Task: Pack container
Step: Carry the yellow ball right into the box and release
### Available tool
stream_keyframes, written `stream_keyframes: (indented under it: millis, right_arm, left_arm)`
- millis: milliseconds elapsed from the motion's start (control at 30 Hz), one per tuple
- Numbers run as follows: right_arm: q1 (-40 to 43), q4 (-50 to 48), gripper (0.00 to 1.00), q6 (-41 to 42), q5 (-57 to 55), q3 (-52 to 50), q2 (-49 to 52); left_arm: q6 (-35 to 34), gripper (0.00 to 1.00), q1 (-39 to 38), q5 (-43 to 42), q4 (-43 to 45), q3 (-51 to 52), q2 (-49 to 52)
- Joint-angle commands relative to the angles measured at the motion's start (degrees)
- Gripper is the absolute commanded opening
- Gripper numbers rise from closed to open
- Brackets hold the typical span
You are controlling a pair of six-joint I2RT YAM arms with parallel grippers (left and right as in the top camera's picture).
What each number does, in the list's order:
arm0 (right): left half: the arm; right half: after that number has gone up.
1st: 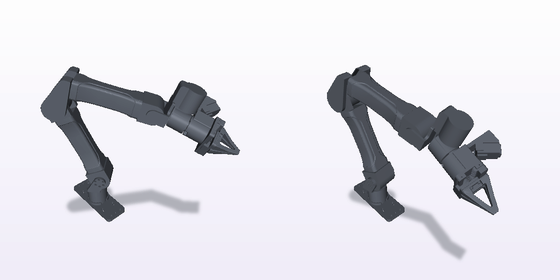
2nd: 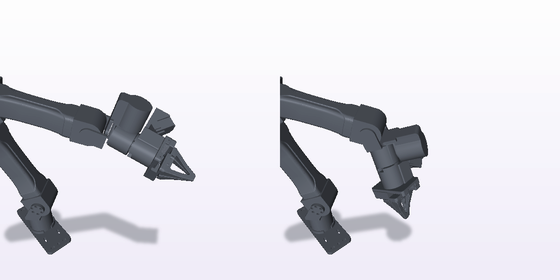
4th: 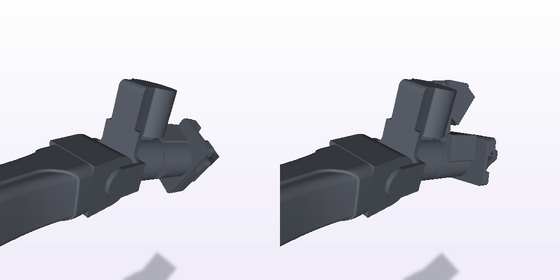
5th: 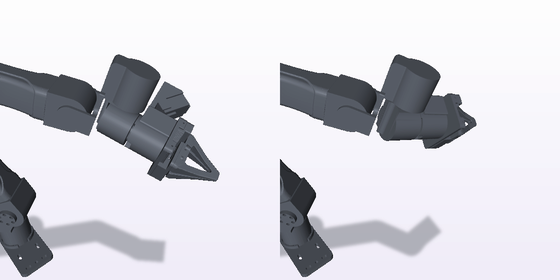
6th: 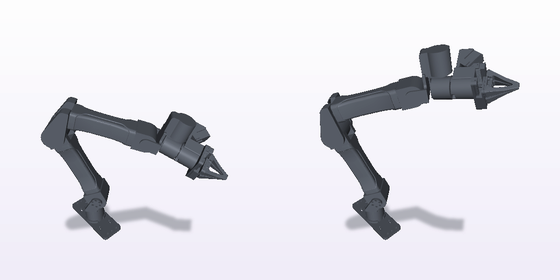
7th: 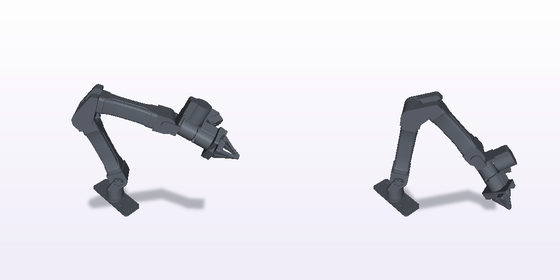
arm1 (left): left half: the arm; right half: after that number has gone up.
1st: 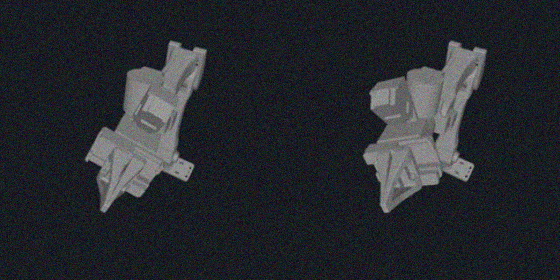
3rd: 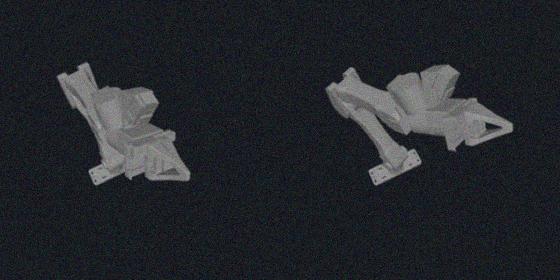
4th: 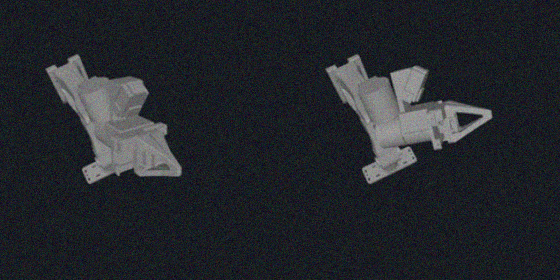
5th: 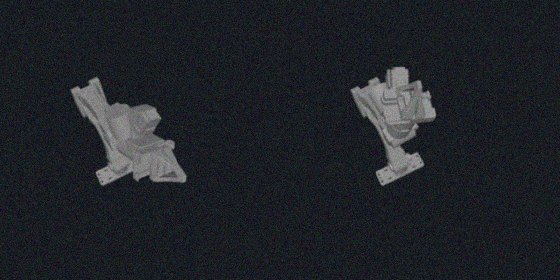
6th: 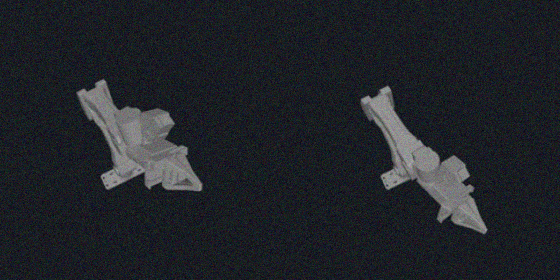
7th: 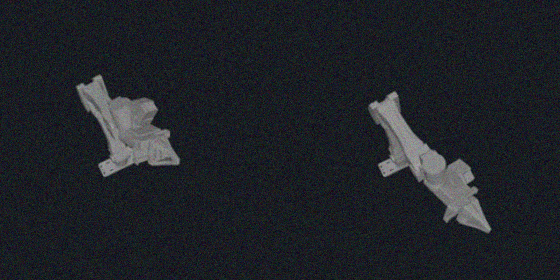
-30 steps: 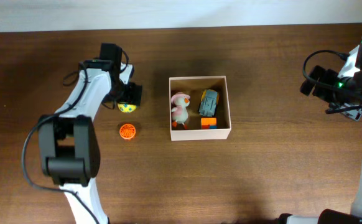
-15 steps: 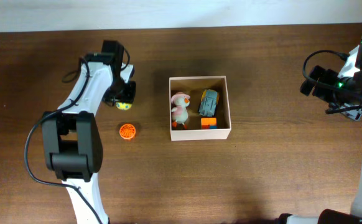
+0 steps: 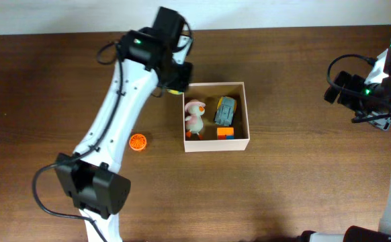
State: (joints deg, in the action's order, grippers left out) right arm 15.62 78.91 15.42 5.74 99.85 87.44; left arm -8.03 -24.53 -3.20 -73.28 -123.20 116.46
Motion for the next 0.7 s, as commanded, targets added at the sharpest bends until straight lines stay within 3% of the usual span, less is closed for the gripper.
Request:
stream_keyframes:
  millis: [0, 300, 333, 433, 567, 633, 667]
  right_arm:
    - [0.20, -0.04, 0.99, 0.04, 0.70, -0.37, 0.42]
    - [0.20, -0.04, 0.99, 0.04, 0.70, -0.37, 0.42]
    - [0.20, -0.04, 0.99, 0.04, 0.70, -0.37, 0.42]
    - [0.20, -0.04, 0.99, 0.04, 0.70, -0.37, 0.42]
    - [0.20, -0.04, 0.99, 0.04, 0.70, -0.37, 0.42]
    - [0.20, -0.04, 0.99, 0.04, 0.70, -0.37, 0.42]
    - [0.20, -0.04, 0.99, 0.04, 0.70, -0.37, 0.42]
  left_arm:
    - [-6.10, 0.40, -2.27, -0.59, 3.04, 2.60, 2.05]
    - [-6.32, 0.46, -6.88, -0.42, 9.77, 5.79, 10.95]
    - [-6.29, 0.50, -6.86, -0.42, 10.29, 5.79, 11.47]
    - [-6.21, 0.77, -6.69, -0.42, 12.26, 5.77, 11.91]
    - [-5.11, 0.87, -6.08, -0.46, 10.71, 1.55, 10.82]
    - [-3.65, 0.99, -5.49, -0.42, 8.35, -2.16, 9.75]
    - [-2.47, 0.99, -5.07, -0.42, 6.73, -4.42, 9.14]
